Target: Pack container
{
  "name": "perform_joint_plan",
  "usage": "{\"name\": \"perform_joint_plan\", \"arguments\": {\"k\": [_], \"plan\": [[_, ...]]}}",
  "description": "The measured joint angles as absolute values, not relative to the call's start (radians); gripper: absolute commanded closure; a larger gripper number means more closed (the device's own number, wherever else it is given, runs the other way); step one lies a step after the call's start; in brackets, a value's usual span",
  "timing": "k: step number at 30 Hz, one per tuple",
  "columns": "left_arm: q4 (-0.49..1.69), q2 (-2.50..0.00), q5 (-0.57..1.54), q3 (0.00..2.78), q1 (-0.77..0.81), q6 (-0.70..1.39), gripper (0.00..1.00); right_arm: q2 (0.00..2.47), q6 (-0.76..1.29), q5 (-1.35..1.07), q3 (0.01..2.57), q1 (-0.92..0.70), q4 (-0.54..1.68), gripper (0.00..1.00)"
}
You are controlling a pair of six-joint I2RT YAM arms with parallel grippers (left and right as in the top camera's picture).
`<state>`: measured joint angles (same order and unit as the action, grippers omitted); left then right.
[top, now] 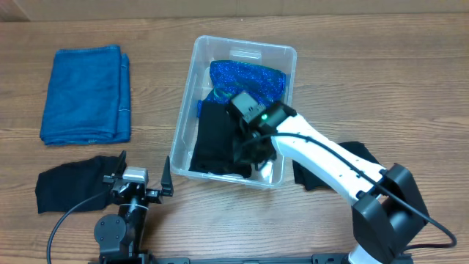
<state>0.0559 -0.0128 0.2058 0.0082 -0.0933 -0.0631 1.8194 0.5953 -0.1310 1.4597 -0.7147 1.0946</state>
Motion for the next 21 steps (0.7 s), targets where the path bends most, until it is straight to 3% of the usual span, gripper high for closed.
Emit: {"name": "perform_joint_plan", "arguments": {"k": [5,14,21], "plan": [[0.056,-0.013,0.206,0.008,-0.093,-0.063,0.00,1.819,0.580,-0.191,1.623,-0.716,1.095,0.95],[0.056,-0.013,0.206,0.008,-0.093,-0.063,0.00,1.819,0.606,-0.300,1.412,-0.839,0.925,0.94],[0.056,-0.013,0.206,0.008,-0.093,-0.063,0.00,1.878,0.648,-0.303,1.381,-0.846,0.780,0.94]]}}
